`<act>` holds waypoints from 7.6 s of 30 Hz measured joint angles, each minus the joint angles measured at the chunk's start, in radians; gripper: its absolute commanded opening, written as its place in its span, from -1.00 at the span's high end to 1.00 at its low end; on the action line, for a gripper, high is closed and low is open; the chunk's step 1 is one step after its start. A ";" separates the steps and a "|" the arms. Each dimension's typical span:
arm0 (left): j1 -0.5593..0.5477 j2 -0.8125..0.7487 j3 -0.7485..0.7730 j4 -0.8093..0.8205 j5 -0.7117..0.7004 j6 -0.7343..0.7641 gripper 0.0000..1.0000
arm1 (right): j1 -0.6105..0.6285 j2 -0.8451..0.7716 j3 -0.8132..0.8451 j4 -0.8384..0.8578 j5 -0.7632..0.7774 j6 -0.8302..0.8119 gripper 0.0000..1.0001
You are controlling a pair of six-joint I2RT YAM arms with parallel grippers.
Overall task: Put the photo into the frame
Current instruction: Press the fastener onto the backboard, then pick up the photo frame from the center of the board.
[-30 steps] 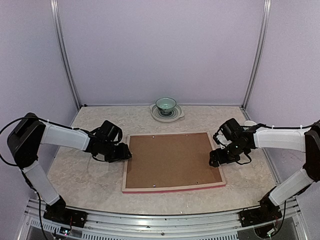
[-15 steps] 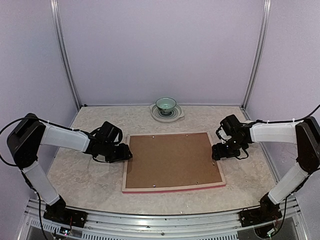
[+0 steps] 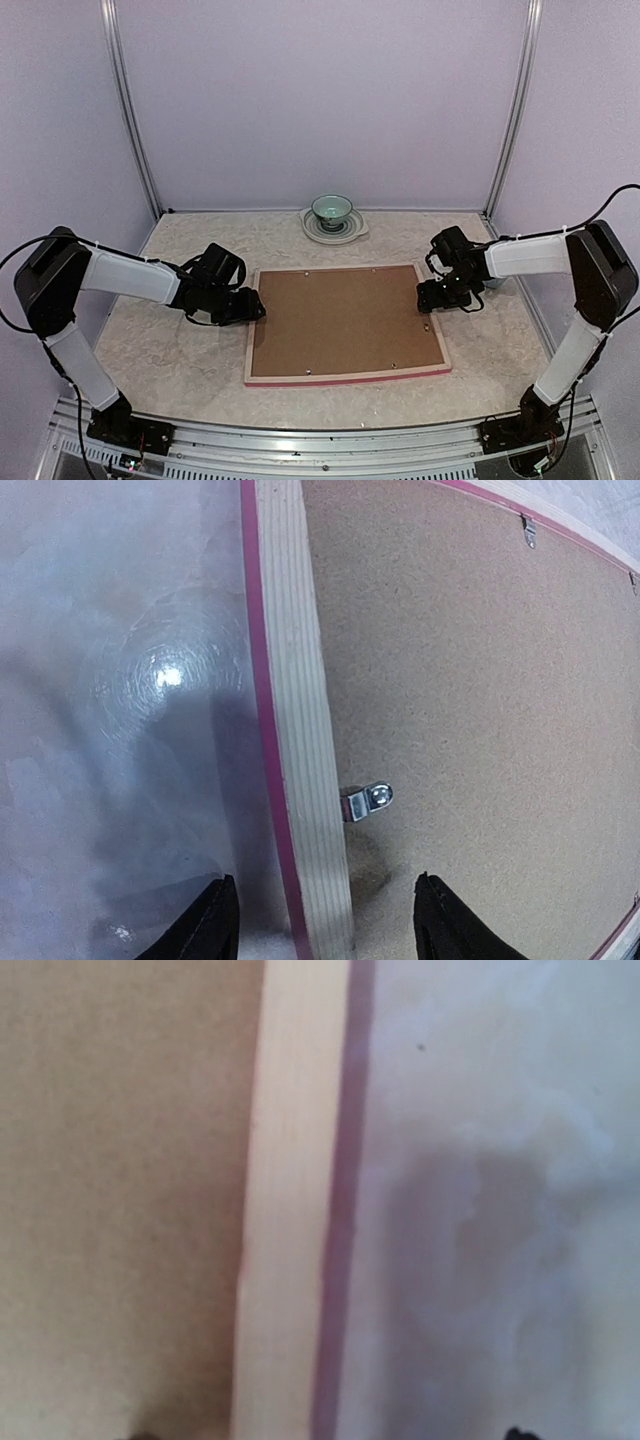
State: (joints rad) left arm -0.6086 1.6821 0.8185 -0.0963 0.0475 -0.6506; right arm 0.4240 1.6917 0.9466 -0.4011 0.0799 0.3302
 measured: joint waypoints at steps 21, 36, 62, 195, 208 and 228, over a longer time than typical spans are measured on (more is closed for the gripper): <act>-0.005 0.000 0.000 0.003 0.001 0.000 -0.19 | 0.000 -0.125 -0.082 -0.079 -0.202 -0.050 -0.29; -0.010 0.000 -0.013 0.031 0.002 -0.005 -0.19 | 0.000 -0.125 -0.120 -0.083 -0.219 -0.049 0.02; -0.011 -0.005 -0.031 0.064 0.002 -0.015 -0.19 | 0.000 -0.126 -0.125 -0.076 -0.217 -0.040 0.41; -0.613 0.257 0.372 -0.174 -0.038 0.967 1.00 | -0.044 -0.517 -0.198 -0.050 -0.100 0.014 -0.99; -0.599 0.260 0.396 -0.206 -0.018 0.948 1.00 | -0.066 -0.572 -0.200 -0.049 -0.138 0.061 -0.98; -0.577 0.158 0.418 -0.242 0.002 0.918 1.00 | -0.166 -0.511 -0.434 0.137 -0.513 0.274 -0.84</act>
State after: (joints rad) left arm -1.1858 1.8397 1.2369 -0.3382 0.0494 0.2676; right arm 0.2581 1.1805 0.5129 -0.2646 -0.4335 0.6044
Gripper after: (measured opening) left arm 0.136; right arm 0.931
